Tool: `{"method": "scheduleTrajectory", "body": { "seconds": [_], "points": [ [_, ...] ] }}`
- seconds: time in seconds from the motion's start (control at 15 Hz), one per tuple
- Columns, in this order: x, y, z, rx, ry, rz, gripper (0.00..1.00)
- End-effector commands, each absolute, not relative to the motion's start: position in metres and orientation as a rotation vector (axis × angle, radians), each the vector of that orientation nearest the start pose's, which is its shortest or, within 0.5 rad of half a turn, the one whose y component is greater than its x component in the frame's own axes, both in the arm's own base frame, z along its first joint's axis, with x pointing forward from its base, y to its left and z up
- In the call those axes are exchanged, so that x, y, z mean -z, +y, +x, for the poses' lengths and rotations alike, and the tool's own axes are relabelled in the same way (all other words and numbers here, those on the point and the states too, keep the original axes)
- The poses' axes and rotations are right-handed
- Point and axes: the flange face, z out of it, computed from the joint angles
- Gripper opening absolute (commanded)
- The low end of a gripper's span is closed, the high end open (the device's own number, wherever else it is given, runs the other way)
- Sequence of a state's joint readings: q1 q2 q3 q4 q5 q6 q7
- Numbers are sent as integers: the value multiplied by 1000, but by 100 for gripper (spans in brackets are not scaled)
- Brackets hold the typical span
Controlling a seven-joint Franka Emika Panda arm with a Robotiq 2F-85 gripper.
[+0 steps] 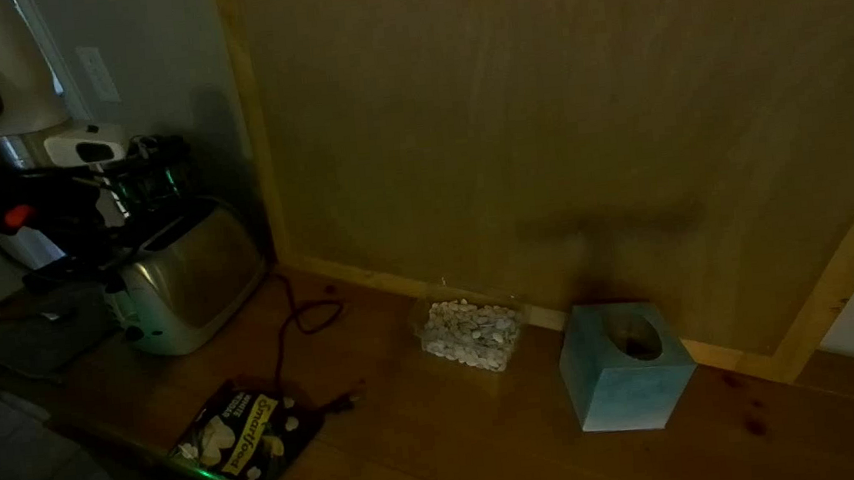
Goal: Push the lever on the toaster downwards.
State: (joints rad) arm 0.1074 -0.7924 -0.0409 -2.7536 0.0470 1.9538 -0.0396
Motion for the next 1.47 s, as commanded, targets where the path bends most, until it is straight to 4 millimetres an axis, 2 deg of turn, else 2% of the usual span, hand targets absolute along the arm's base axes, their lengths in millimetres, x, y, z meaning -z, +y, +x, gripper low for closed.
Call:
{"method": "scheduleTrajectory", "body": {
  "seconds": [0.0,0.13,0.87,1.4],
  "points": [
    [-428,28,308,-60,-160,-3068,0],
    [-428,31,308,-59,-162,-3075,3],
    [-419,34,320,-19,-141,-3105,2],
    [-399,33,328,-86,-128,-3090,2]
  ]
}}
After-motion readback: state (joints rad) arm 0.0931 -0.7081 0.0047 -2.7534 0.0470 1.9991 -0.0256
